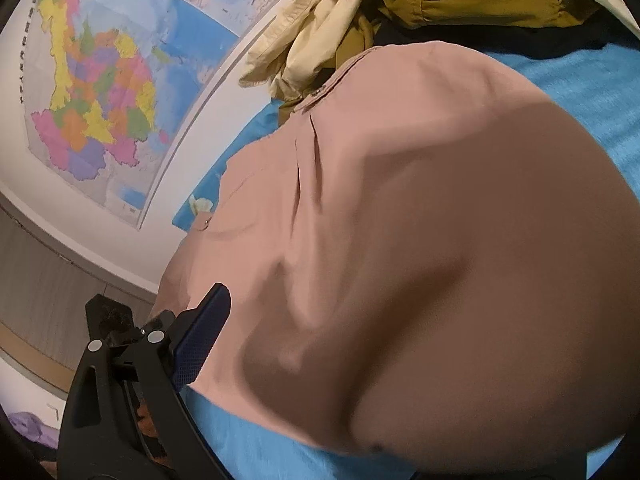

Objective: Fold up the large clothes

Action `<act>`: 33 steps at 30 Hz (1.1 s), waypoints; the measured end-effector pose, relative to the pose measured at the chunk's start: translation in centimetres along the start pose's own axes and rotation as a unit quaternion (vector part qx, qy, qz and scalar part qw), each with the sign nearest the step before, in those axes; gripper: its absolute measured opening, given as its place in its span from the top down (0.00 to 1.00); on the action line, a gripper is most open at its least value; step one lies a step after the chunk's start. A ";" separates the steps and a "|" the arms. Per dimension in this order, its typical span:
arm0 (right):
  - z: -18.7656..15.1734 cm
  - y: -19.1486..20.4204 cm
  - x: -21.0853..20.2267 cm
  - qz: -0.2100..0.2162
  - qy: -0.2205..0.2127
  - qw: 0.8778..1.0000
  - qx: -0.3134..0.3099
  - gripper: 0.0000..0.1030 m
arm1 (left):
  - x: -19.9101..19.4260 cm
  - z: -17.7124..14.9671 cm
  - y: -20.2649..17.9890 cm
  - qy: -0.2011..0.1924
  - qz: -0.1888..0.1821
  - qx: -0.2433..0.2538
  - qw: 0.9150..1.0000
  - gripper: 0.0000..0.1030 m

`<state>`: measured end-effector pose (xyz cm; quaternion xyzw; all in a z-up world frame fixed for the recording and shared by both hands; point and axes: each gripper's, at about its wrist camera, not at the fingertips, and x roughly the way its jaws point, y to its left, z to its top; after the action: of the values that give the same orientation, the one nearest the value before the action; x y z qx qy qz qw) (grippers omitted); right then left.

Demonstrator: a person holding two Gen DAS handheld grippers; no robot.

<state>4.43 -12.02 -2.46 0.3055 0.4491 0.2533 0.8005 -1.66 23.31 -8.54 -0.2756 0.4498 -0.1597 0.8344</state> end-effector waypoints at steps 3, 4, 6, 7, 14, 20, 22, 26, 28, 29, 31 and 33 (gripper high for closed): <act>0.2 0.1 0.3 -0.003 -0.004 1.000 0.002 0.10 | 0.5 0.1 -0.8 0.001 0.028 0.019 0.999 0.19; 0.2 0.1 0.4 -0.002 -0.004 1.000 0.003 0.10 | 0.6 0.1 -0.9 0.001 0.034 0.022 0.999 0.19; 0.3 0.1 0.5 -0.003 -0.006 1.000 0.005 0.10 | 0.8 0.1 -1.0 0.000 0.042 0.028 0.999 0.19; 0.4 0.1 0.5 -0.004 -0.005 1.000 0.006 0.10 | 0.7 0.1 -0.9 0.000 0.043 0.028 0.999 0.19; 0.6 0.2 0.8 -0.010 -0.017 1.000 0.006 0.10 | 0.9 0.2 -1.0 0.000 0.050 0.037 0.998 0.19; 0.8 0.3 1.2 -0.013 -0.018 1.000 0.000 0.04 | 1.0 0.5 -0.8 -0.002 0.043 0.032 0.999 0.18; 0.9 0.4 1.4 -0.017 -0.022 1.000 0.000 0.04 | 1.0 0.7 -0.6 -0.004 0.037 0.025 0.999 0.19; 1.4 0.5 1.8 -0.019 -0.027 0.999 0.003 0.10 | 1.2 1.3 -0.2 -0.008 0.028 0.010 1.000 0.19; 1.6 0.2 2.0 -0.021 -0.027 0.999 0.012 0.30 | 1.3 1.6 -0.1 -0.010 0.029 0.007 1.000 0.21; 1.7 -0.1 2.2 -0.017 -0.025 0.999 0.017 0.44 | 1.4 1.8 0.0 -0.012 0.035 0.006 0.999 0.28; 1.8 -1.2 2.2 -0.011 -0.021 0.999 0.037 0.62 | 1.4 2.1 0.3 -0.015 0.045 0.002 0.999 0.39; 2.0 -2.2 2.2 0.014 -0.018 0.998 0.052 0.65 | 1.4 2.4 0.6 -0.016 0.042 -0.002 0.999 0.43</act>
<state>7.50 -12.52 -4.42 0.3576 0.4429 0.2357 0.7877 1.09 23.84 -8.82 -0.2610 0.4483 -0.1192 0.8466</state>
